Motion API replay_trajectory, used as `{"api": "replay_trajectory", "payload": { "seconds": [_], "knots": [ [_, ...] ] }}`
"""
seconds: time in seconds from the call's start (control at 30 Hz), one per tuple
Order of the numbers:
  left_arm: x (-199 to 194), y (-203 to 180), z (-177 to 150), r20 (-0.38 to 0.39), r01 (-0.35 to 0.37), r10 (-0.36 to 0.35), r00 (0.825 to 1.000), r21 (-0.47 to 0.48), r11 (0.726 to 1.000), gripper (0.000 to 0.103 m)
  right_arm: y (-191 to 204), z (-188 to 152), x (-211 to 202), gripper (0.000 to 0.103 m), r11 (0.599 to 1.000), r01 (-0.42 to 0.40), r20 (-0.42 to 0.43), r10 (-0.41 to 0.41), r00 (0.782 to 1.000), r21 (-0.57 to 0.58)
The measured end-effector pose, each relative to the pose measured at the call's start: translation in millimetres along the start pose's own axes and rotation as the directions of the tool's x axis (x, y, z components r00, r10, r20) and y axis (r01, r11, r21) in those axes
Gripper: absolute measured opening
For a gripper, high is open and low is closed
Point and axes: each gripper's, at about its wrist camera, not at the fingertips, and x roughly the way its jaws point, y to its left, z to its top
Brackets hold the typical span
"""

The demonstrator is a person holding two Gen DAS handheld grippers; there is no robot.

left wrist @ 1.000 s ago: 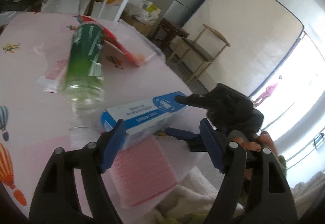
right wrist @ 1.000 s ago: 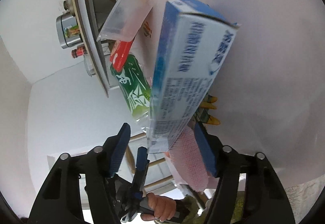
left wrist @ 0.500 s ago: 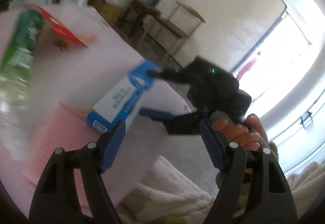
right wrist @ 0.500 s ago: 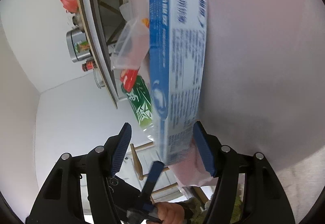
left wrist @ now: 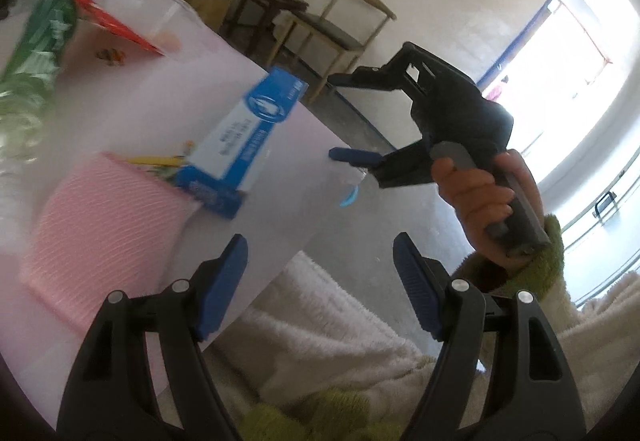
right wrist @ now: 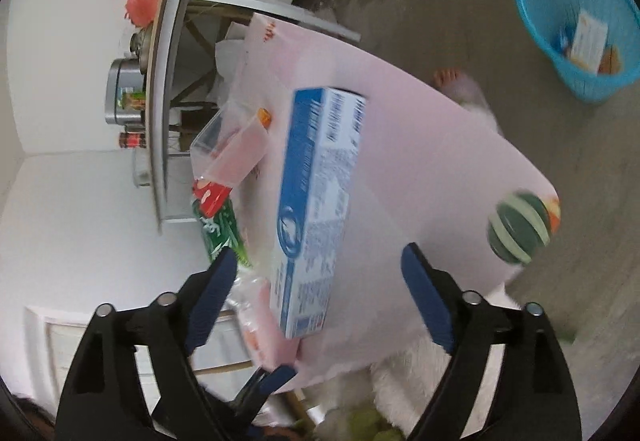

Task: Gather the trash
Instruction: 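Raise the toothpaste box with the right gripper and turn it level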

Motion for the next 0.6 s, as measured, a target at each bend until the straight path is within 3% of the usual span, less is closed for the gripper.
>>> {"api": "replay_trajectory", "payload": {
  "seconds": [0.1,0.23,0.4,0.53,0.6],
  "knots": [
    [-23.6,8.2,-11.1,0.03,-0.041,0.041,0.999,-0.01,0.999,0.071,13.8,3.0,6.6,0.085,0.994,0.093,0.042,-0.091,0.995,-0.064],
    [-48.3,13.3,-22.1,0.062,-0.098,0.099,0.993,-0.029,0.995,0.072,36.8,6.6,30.7,0.085,0.952,0.252,0.087,-0.24,0.967,-0.176],
    [-71.8,31.2,-35.5,0.098,-0.152,0.161,0.982,-0.091,0.984,0.075,62.6,5.1,60.9,0.085,0.884,0.338,0.097,-0.325,0.941,-0.323],
    [-74.1,41.6,-34.0,0.099,-0.179,0.192,0.976,-0.128,0.975,0.075,78.8,-7.2,77.4,0.085,0.741,0.442,0.152,-0.428,0.891,-0.505],
    [-77.5,42.1,-30.9,0.125,-0.191,0.206,0.971,-0.122,0.974,0.075,86.3,-18.5,78.8,0.085,0.667,0.455,0.177,-0.444,0.879,-0.59]
  ]
}}
